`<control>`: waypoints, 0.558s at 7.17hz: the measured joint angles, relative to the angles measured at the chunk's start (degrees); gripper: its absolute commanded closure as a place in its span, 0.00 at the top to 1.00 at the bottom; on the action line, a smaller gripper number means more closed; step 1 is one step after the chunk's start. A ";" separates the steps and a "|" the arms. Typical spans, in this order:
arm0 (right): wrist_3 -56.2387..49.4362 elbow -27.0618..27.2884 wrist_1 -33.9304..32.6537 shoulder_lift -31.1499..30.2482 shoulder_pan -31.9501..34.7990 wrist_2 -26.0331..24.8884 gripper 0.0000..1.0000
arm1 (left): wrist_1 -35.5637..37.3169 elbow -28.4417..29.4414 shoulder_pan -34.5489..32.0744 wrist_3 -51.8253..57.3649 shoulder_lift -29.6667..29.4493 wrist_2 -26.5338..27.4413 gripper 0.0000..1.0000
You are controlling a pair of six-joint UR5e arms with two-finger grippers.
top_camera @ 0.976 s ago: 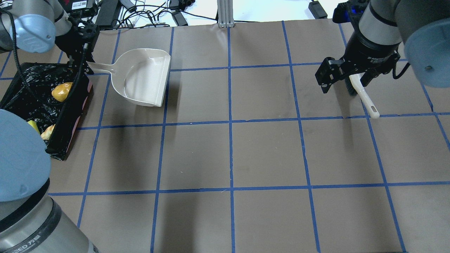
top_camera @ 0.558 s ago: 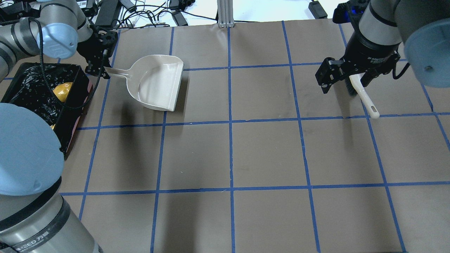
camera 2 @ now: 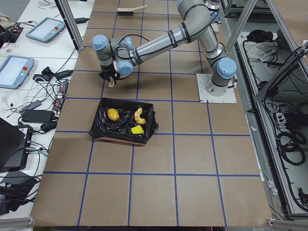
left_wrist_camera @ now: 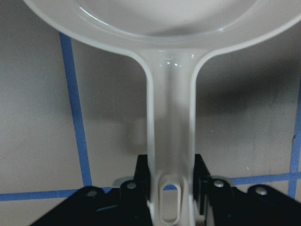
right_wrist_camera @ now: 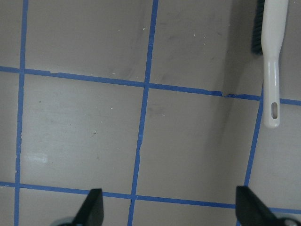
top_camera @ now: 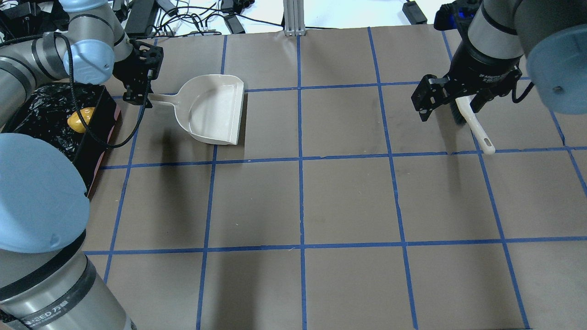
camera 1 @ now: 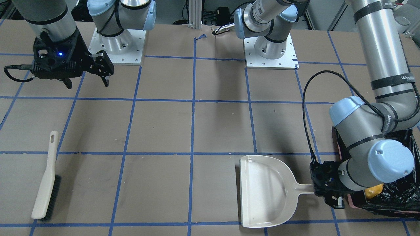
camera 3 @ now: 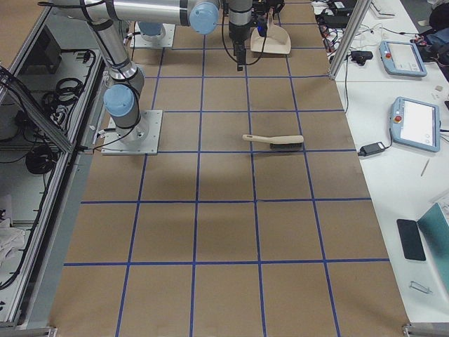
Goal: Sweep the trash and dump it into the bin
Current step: 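Lower the empty dustpan back onto the table with the left gripper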
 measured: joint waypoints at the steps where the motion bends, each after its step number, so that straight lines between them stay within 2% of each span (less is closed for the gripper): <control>1: 0.00 -0.01 -0.14 0.01 -0.01 0.00 1.00 | 0.14 -0.30 -0.07 -0.18 -0.01 0.13 0.36; 2: 0.00 -0.02 -0.23 0.01 -0.01 0.02 1.00 | 0.42 -0.62 -0.07 -0.33 -0.01 0.16 0.44; 4: 0.00 -0.04 -0.31 0.02 -0.01 0.04 1.00 | 0.97 -0.87 -0.07 -0.52 0.07 0.24 0.80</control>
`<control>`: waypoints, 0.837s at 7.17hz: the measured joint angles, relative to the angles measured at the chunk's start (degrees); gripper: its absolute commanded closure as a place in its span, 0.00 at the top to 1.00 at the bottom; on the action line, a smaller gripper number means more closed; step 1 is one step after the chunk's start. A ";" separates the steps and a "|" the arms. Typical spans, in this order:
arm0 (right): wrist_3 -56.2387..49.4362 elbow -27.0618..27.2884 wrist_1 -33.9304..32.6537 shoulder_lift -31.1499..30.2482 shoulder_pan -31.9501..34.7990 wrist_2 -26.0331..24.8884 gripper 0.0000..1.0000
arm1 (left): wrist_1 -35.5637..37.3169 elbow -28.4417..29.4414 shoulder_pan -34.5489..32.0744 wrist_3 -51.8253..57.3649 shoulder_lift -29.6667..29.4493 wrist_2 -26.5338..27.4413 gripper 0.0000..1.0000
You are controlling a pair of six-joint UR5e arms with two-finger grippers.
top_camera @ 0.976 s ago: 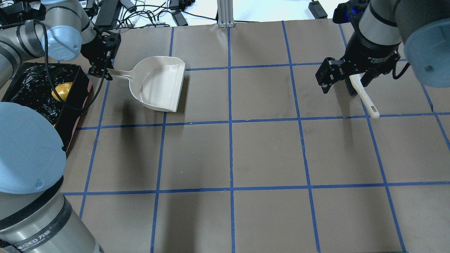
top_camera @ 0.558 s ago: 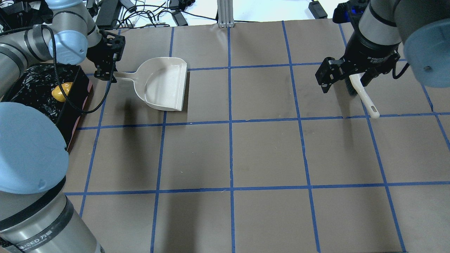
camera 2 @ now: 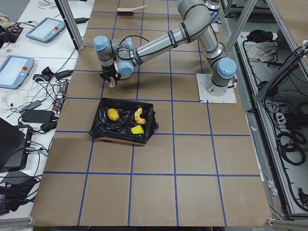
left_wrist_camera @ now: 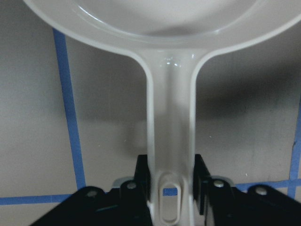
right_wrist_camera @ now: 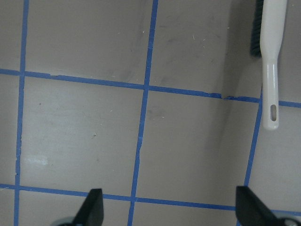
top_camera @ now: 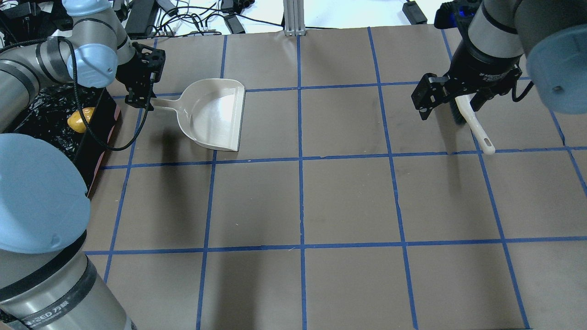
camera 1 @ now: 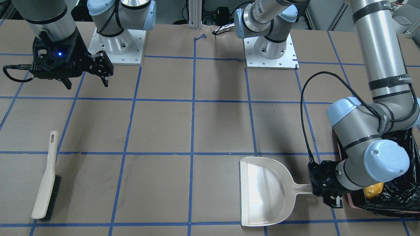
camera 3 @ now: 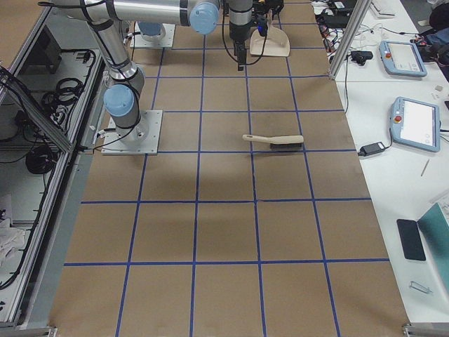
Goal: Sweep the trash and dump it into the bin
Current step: 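Lower the empty dustpan back onto the table with the left gripper, then open the left gripper and raise it off the dustpan handle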
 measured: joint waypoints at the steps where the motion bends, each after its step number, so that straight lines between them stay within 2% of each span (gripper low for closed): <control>1: 0.00 0.01 0.03 0.00 0.00 -0.01 1.00 | 0.11 0.24 0.00 -0.16 0.53 0.10 0.81; 4: -0.18 0.04 -0.03 0.00 0.00 -0.10 1.00 | -3.52 0.99 -0.22 -4.60 5.98 0.05 0.79; 6: -0.32 0.08 -0.05 0.00 0.00 -0.09 1.00 | -9.34 1.02 -2.53 -16.49 11.82 0.05 0.79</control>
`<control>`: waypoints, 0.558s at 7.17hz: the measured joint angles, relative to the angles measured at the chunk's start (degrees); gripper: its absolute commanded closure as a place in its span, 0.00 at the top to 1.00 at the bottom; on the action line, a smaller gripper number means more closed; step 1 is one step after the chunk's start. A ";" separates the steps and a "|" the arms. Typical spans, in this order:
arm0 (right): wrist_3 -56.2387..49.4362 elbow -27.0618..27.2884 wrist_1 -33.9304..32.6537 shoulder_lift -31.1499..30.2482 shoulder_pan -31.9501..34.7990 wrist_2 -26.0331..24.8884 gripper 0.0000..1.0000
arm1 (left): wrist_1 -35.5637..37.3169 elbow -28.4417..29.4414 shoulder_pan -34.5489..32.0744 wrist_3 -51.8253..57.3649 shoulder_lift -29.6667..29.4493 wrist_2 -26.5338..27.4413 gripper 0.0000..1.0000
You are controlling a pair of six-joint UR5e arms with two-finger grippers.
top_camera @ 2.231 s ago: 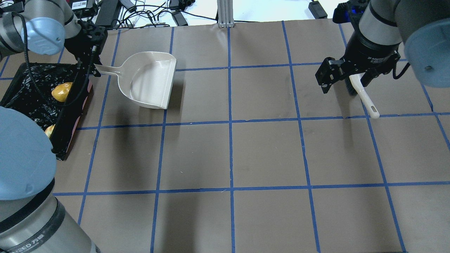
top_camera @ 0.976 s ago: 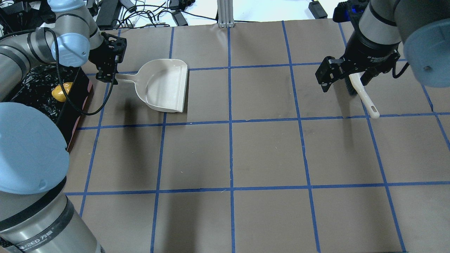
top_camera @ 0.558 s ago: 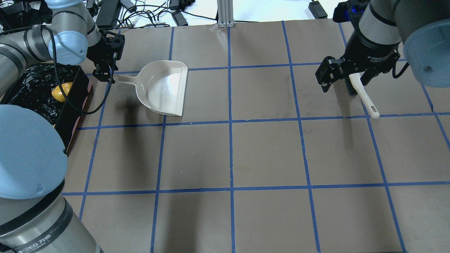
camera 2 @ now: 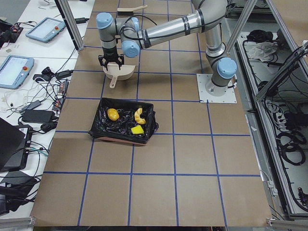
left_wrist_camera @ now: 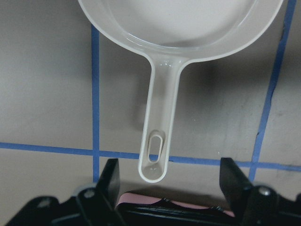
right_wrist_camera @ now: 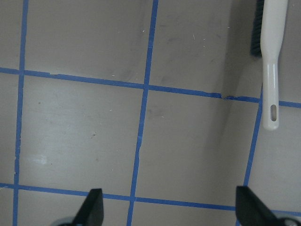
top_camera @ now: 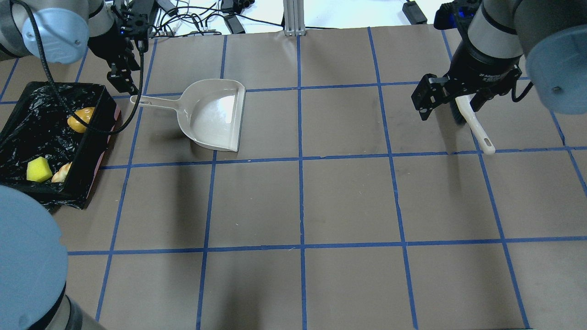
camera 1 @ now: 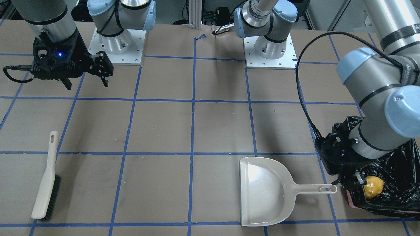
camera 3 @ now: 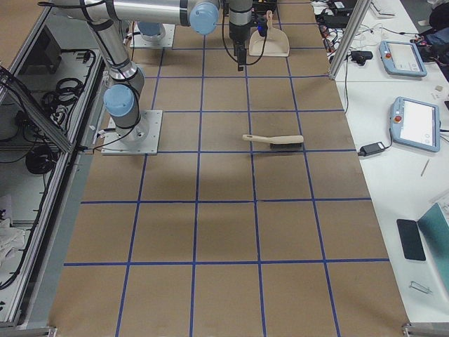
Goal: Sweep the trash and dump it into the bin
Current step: 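Open the left gripper and raise it off the dustpan handle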
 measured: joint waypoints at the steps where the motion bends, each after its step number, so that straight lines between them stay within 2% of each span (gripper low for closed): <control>1: -0.15 -0.02 -0.03 -0.03 0.00 0.02 1.00 | -2.89 -0.01 -2.41 -10.26 3.20 -0.09 0.81; 3: -0.34 -0.04 -0.04 -0.02 0.00 0.00 1.00 | -8.10 -0.27 -6.07 -31.78 8.72 -0.22 0.88; 4: -0.37 -0.04 -0.01 -0.01 0.00 -0.03 1.00 | -10.81 -0.58 -6.58 -41.69 11.36 -0.45 0.88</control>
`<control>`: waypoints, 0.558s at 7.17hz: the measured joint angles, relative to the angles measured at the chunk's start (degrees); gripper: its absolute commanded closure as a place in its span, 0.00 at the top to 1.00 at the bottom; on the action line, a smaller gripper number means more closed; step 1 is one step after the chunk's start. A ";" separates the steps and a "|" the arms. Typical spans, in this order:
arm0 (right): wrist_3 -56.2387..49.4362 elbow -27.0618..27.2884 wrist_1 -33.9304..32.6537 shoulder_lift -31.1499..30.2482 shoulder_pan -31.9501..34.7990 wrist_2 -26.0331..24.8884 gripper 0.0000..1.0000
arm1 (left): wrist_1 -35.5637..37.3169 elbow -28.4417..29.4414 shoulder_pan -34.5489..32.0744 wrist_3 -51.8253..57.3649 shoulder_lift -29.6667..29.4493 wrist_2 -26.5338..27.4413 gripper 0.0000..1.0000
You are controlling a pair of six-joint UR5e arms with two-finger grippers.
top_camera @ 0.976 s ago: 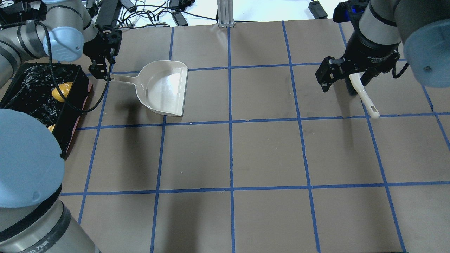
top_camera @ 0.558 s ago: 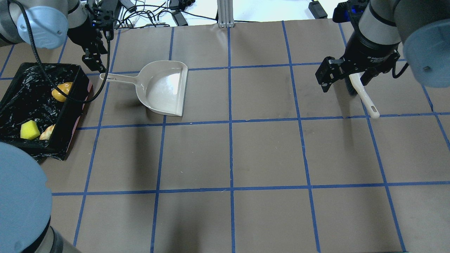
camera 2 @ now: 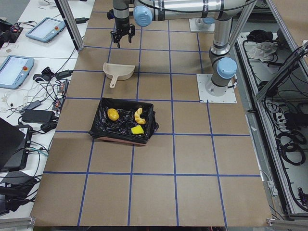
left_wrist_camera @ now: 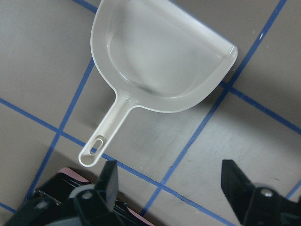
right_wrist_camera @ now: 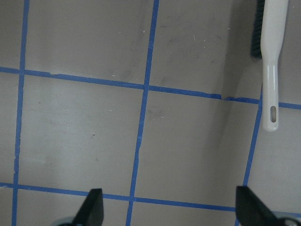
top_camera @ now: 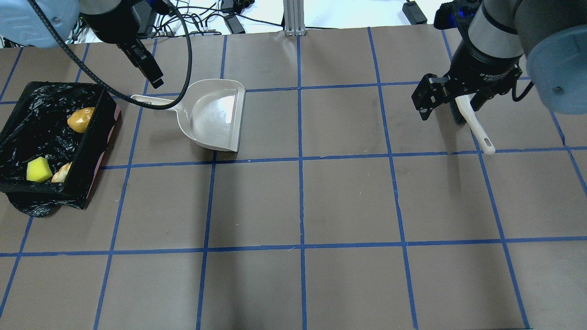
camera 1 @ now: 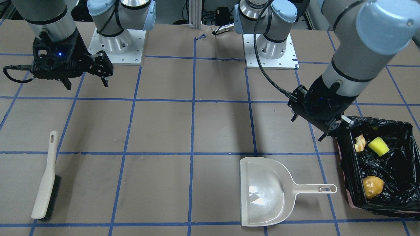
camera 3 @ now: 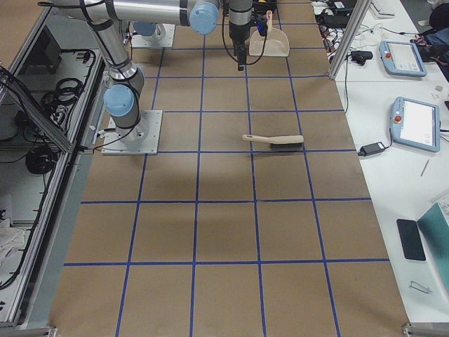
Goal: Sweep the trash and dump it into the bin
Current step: 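Open the left gripper and raise it off the dustpan handle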
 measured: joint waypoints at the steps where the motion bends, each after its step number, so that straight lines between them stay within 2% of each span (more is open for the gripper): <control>1: -0.01 0.00 0.06 0.01 0.00 -0.03 1.00 | -2.07 -0.62 -0.22 -9.55 2.21 -0.31 0.91; 2: -0.01 0.01 0.12 0.01 0.00 -0.07 1.00 | -3.30 -1.57 -0.32 -18.53 3.92 -1.60 0.96; 4: -0.02 0.07 0.05 0.02 0.00 -0.01 1.00 | -4.11 -3.38 -0.21 -32.73 6.50 -4.64 1.00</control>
